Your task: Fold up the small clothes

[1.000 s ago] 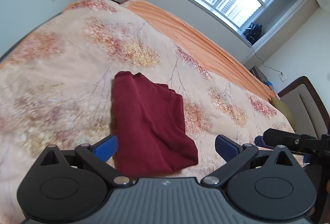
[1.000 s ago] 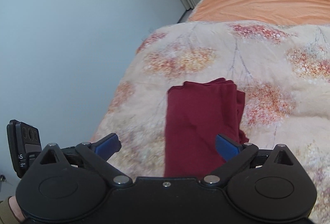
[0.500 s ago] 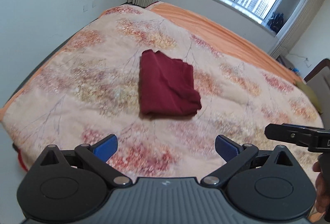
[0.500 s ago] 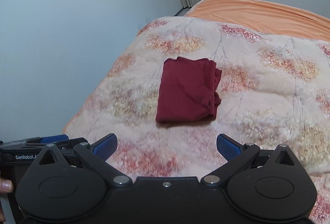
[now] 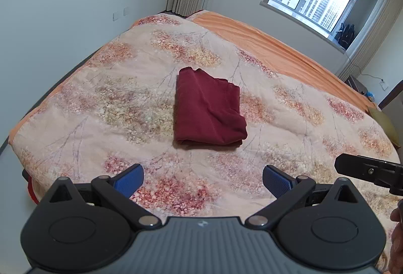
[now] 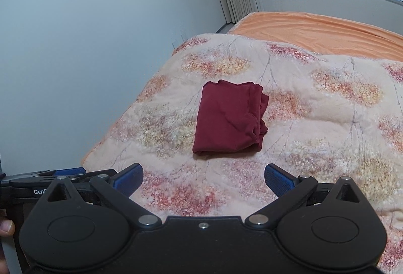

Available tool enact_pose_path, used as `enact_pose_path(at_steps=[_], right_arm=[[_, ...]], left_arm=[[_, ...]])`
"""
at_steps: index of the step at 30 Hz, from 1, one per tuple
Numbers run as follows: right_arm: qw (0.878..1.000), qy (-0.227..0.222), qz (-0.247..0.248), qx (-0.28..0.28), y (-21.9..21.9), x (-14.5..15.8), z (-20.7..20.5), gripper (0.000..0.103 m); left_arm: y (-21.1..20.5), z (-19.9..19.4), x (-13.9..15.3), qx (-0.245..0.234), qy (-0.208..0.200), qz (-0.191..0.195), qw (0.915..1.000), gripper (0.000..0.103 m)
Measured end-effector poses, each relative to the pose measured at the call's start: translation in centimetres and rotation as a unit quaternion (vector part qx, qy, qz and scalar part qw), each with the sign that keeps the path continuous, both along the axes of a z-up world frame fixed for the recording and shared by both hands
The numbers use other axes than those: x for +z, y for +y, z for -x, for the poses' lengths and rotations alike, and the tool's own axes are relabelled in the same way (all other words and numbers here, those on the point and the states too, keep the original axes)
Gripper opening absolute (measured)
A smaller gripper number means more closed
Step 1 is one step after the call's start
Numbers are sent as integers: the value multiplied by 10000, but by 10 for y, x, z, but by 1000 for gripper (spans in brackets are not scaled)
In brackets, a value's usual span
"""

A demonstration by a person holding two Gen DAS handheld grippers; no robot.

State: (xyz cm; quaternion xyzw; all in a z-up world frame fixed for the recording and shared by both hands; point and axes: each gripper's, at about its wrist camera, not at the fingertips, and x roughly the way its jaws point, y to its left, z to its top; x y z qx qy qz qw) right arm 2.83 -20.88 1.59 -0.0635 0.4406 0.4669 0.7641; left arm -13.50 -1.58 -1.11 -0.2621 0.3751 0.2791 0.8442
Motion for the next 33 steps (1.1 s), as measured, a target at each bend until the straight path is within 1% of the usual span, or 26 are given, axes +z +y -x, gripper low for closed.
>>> enact_pose_path(at_steps=[4, 11, 30, 33], right_arm=[[10000, -34, -50, -44, -1, 4, -5, 102], [9999, -27, -61, -82, -4, 3, -11, 102], [10000, 5, -52, -8, -1, -1, -15, 102], [10000, 64, -70, -16, -1, -2, -17, 102]], left_arm=[[-1, -6, 3, -51, 5, -82, 10000, 102], [-4, -14, 4, -91, 20, -111, 9999, 102], [-6, -20, 2, -81, 11, -36, 10000, 102], [-7, -20, 1, -44, 23, -20, 10000, 102]])
